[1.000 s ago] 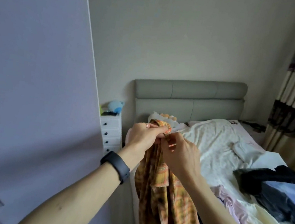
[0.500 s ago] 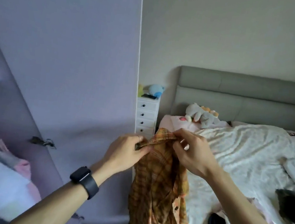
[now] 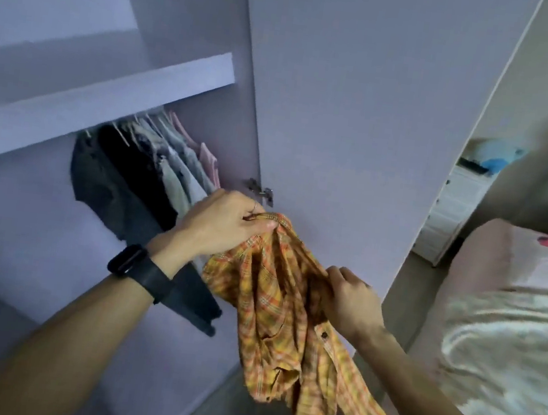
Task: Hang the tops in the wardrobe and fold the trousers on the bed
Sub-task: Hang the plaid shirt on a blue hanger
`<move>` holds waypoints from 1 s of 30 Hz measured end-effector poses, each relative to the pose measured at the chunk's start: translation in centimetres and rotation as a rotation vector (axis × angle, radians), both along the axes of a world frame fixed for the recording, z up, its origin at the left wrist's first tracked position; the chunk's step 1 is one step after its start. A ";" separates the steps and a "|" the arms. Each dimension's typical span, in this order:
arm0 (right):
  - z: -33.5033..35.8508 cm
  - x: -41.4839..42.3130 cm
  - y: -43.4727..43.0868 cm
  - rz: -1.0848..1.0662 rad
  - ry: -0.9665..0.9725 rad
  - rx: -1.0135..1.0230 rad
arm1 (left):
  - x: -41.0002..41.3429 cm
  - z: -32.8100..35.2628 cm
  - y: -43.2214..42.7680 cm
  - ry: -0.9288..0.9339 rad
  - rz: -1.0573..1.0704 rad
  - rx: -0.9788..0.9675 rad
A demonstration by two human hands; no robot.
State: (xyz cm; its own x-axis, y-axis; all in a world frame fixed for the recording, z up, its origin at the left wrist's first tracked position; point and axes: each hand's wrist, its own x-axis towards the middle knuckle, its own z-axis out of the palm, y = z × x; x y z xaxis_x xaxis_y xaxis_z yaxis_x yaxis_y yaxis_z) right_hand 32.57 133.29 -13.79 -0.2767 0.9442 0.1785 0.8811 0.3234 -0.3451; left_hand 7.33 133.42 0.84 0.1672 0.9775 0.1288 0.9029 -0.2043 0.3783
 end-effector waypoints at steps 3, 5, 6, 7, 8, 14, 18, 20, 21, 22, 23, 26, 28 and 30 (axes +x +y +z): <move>-0.1 -3.6 0.9 0.081 0.022 -0.044 | -7.2 -0.3 -1.4 0.240 0.210 -0.004; 1.9 -5.4 2.7 0.087 0.078 -0.009 | -11.8 -1.0 -2.5 0.305 0.325 -0.028; 3.4 -6.2 3.7 0.072 0.120 0.038 | -13.8 -1.5 -3.1 0.302 0.370 -0.029; 5.0 -7.1 4.7 0.053 0.156 0.097 | -15.7 -2.2 -3.8 0.281 0.420 -0.011; 6.6 -8.2 5.7 0.045 0.184 0.162 | -17.4 -3.1 -4.4 0.254 0.465 0.025; 7.7 -15.3 9.9 0.130 -0.066 0.193 | -23.6 -11.4 -7.2 0.304 0.456 0.155; 6.4 -17.3 10.8 0.148 0.195 0.334 | -25.2 -12.5 -9.4 0.381 0.636 0.394; 5.7 -18.4 11.8 0.187 0.239 0.379 | -26.2 -13.1 -9.9 0.441 0.728 0.405; 5.1 -19.1 12.3 0.226 0.189 0.313 | -26.6 -13.6 -10.2 0.465 0.728 0.354; 4.3 -19.7 12.8 0.265 0.112 0.205 | -27.0 -14.2 -10.3 0.470 0.727 0.310; 3.5 -20.4 13.2 0.305 0.037 0.092 | -27.2 -14.4 -10.6 0.433 0.754 0.262; 1.4 -22.2 14.5 0.406 0.038 -0.001 | -26.4 -13.8 -11.4 0.224 0.926 0.239; 1.0 -23.7 15.4 0.479 0.100 0.031 | -26.0 -12.7 -11.8 0.055 1.074 0.178; 1.0 -25.2 16.8 0.610 0.165 0.039 | -25.7 -11.6 -12.7 0.053 1.185 0.097</move>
State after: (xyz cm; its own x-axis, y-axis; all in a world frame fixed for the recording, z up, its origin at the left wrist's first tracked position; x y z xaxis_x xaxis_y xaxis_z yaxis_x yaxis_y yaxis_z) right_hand 7.36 150.05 -12.76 -0.7291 0.6171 0.2958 0.4706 0.7659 -0.4381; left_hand -18.34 120.74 -10.80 -0.8267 0.5131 0.2310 0.5624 0.7424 0.3640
